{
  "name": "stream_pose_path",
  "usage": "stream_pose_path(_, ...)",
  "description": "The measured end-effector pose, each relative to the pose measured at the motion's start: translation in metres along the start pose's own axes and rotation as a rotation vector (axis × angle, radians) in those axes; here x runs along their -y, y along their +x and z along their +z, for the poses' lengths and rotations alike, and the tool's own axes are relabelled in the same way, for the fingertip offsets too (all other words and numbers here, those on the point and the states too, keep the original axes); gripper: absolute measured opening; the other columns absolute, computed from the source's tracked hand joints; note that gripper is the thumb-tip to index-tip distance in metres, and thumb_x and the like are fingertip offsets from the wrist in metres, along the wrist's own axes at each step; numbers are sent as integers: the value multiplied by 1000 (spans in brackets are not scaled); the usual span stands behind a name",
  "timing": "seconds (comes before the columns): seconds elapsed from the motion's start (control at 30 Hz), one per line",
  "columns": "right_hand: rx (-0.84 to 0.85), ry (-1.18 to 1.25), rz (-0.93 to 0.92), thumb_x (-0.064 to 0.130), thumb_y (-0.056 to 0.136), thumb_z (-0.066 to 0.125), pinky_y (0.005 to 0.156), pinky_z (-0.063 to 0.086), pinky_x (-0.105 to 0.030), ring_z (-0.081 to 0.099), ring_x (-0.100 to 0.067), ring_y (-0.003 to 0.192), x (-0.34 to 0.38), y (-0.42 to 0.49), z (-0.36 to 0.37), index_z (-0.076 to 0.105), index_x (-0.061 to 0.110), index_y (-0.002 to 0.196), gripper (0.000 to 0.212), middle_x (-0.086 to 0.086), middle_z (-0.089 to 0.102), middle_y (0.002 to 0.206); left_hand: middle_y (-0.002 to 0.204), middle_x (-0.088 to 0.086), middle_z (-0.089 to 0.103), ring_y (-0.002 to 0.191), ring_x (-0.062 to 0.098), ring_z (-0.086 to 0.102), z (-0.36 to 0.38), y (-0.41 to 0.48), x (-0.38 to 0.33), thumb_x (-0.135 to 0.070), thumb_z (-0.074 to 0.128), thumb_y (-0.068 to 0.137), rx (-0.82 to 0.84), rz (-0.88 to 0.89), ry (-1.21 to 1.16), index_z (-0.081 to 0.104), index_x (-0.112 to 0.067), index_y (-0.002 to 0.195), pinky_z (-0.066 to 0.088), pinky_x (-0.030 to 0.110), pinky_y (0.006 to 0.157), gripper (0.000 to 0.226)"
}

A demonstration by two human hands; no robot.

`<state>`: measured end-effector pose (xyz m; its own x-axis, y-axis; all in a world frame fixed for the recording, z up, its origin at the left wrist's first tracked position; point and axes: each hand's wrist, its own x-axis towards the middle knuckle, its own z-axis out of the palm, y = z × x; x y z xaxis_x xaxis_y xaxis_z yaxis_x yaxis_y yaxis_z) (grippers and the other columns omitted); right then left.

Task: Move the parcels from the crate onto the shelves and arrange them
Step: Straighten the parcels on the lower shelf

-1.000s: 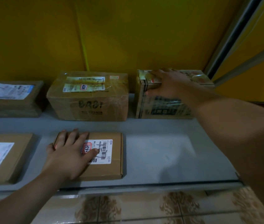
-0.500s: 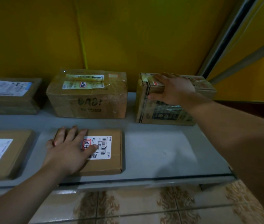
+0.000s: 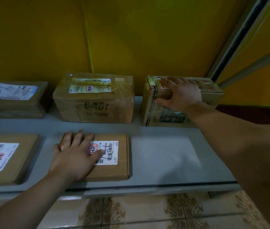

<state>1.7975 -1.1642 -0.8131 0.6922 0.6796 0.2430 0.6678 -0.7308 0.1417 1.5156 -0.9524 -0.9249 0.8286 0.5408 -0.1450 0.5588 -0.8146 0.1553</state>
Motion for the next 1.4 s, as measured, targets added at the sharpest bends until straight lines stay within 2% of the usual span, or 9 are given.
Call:
stream_pose_path(0.23, -52, 18, 48, 78, 83, 23, 104, 34, -46, 49, -30, 130, 5, -4, 5, 49, 29, 142, 81, -3, 54, 141, 161, -11, -1, 147, 20, -11, -1, 0, -1, -78, 23, 83, 3, -14, -5, 12, -43, 149, 10, 55, 113, 75)
stream_pose_path(0.4, -96, 88, 134, 74, 87, 33, 107, 26, -51, 42, -33, 130, 13, -13, 11, 53, 28, 135, 70, -7, 53, 136, 162, -9, -4, 147, 21, -13, -1, 1, -1, -75, 25, 87, 12, -17, -2, 8, -43, 151, 8, 55, 114, 74)
stream_pose_path(0.53, -173, 229, 217, 72, 85, 26, 115, 18, -54, 36, -38, 136, 30, -28, 25, 50, 19, 138, 79, -14, 48, 142, 162, -9, -5, 147, 21, -13, -3, 1, -3, -75, 27, 87, 28, -17, -13, 8, -44, 150, 8, 55, 115, 73)
stream_pose_path(0.63, -109, 254, 262, 70, 86, 26, 121, 3, -51, 19, -33, 146, 33, -30, 24, 38, 21, 147, 79, -12, 33, 155, 162, -9, -5, 147, 23, -12, -6, 4, -3, -75, 30, 86, 59, -16, -28, 9, -43, 151, 8, 55, 115, 75)
stream_pose_path(0.87, 50, 283, 304, 74, 90, 39, 121, 2, -55, 11, -32, 151, 41, -21, -2, 31, 23, 151, 80, -10, 21, 162, 163, -4, -4, 149, 25, -5, -35, 7, 11, -69, 48, 85, 138, -37, -156, 14, -38, 153, 4, 57, 117, 82)
stream_pose_path(1.0, 25, 251, 119, 73, 91, 37, 122, 6, -50, 8, -29, 152, 85, -9, -23, 25, 17, 155, 85, -10, 17, 165, 163, -2, 2, 149, 26, 0, -60, 0, 46, -65, 48, 87, 88, -33, -105, 16, -35, 153, 9, 53, 118, 79)
stream_pose_path(1.13, 4, 327, -88, 74, 86, 35, 118, 18, -44, 24, -29, 146, 176, 7, -53, 35, 16, 149, 86, -9, 33, 157, 161, -1, 15, 148, 24, 11, -84, -26, 104, -62, 51, 87, 55, -125, -106, 24, -33, 151, 18, 49, 117, 75)
stream_pose_path(1.23, 56, 365, -239, 64, 94, 46, 114, 22, -36, 27, -27, 144, 255, 18, -73, 35, 19, 150, 73, -8, 35, 156, 159, 0, 23, 146, 23, 17, -101, -53, 153, -63, 49, 86, 32, -209, -107, 29, -31, 149, 23, 44, 115, 74)
stream_pose_path(1.4, 225, 398, -409, 66, 94, 44, 112, 28, -40, 32, -31, 142, 367, 18, -98, 31, 23, 153, 75, -9, 34, 157, 157, 1, 27, 142, 23, 26, -125, -102, 227, -53, 52, 91, -6, -343, -115, 29, -27, 150, 27, 38, 114, 68)
